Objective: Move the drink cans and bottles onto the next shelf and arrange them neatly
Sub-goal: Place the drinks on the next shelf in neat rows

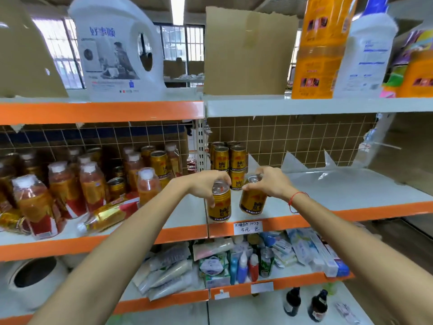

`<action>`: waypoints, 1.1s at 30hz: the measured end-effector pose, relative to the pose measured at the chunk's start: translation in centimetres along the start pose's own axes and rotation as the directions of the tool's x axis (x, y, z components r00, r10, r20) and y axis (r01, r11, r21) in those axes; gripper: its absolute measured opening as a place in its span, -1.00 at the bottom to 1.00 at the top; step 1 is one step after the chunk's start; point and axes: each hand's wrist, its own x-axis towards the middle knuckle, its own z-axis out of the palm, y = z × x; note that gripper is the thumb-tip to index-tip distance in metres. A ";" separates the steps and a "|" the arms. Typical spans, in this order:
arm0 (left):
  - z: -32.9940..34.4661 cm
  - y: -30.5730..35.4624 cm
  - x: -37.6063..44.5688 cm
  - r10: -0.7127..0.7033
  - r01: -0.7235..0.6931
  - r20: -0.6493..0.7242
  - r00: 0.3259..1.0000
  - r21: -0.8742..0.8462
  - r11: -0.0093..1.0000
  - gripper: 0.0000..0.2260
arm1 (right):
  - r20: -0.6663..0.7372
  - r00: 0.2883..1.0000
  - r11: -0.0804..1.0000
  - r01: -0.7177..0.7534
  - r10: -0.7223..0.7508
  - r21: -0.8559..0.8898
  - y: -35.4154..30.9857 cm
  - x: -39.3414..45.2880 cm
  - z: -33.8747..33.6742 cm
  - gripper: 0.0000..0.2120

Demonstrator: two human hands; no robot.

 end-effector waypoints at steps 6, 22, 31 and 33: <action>0.3 -1.9 4.0 0.006 -0.007 0.020 1.000 0.032 0.999 -0.37 | 0.001 1.000 1.000 0.010 -0.010 0.000 1.4 4.2 0.9 -0.52; 1.3 -4.0 9.2 -0.053 0.052 0.024 0.998 0.020 0.998 -0.38 | 0.145 0.986 0.996 0.091 -0.088 -0.014 4.0 10.7 3.1 -0.52; 3.5 -5.0 11.1 -0.128 0.127 0.011 0.992 0.067 0.990 -0.38 | 0.150 0.976 0.981 0.174 -0.159 -0.090 6.2 12.8 5.3 -0.49; 3.9 -5.3 11.6 -0.134 0.133 0.000 0.991 0.075 0.988 -0.38 | 0.163 0.971 0.982 0.185 -0.176 -0.045 6.6 13.1 5.9 -0.49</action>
